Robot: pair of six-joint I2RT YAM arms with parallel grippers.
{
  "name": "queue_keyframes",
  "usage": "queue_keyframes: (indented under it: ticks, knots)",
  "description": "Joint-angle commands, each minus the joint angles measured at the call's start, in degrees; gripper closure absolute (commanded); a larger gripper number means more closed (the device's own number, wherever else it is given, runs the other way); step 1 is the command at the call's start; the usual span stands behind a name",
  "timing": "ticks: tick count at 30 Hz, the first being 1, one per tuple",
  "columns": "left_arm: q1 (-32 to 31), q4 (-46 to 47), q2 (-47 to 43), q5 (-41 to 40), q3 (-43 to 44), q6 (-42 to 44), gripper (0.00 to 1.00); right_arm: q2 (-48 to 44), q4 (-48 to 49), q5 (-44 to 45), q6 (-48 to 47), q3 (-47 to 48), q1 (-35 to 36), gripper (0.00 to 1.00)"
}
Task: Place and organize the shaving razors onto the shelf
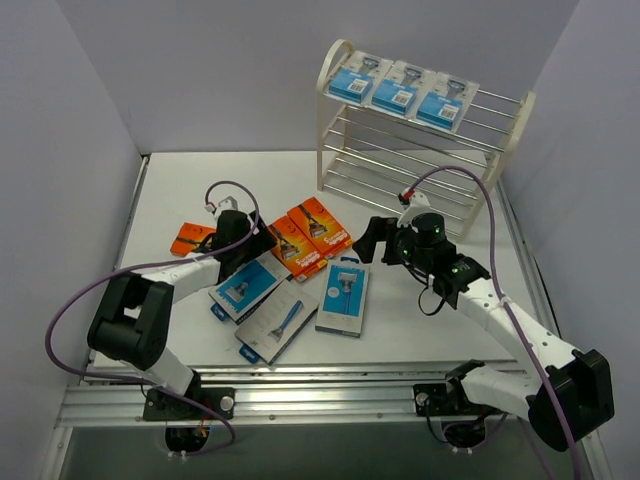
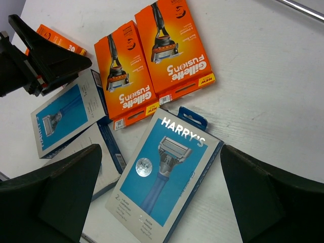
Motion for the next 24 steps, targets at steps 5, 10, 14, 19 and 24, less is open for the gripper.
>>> queue_keyframes:
  ticks: [5, 10, 14, 19, 24]
  knots:
    - [0.0, -5.5, -10.7, -2.9, 1.2, 4.0, 0.06, 0.7, 1.0, -0.1, -1.1, 1.6, 0.9, 0.01]
    - [1.6, -19.8, -20.3, -5.1, -2.2, -4.1, 0.06, 1.4, 0.7, 0.2, -1.1, 1.6, 1.8, 0.02]
    - [2.6, -22.5, -28.7, -4.3, -9.5, -13.5, 0.06, 1.8, 0.6, 0.6, -1.1, 1.6, 2.2, 0.02]
    - [2.8, -26.0, -38.1, -5.4, -15.7, -22.1, 0.06, 1.8, 0.9, 0.3, -0.9, 1.4, 2.6, 0.02]
    - [2.6, -33.2, -43.4, -9.7, -17.9, -28.3, 0.06, 1.4, 1.0, 0.2, -0.8, 1.2, 3.0, 0.02]
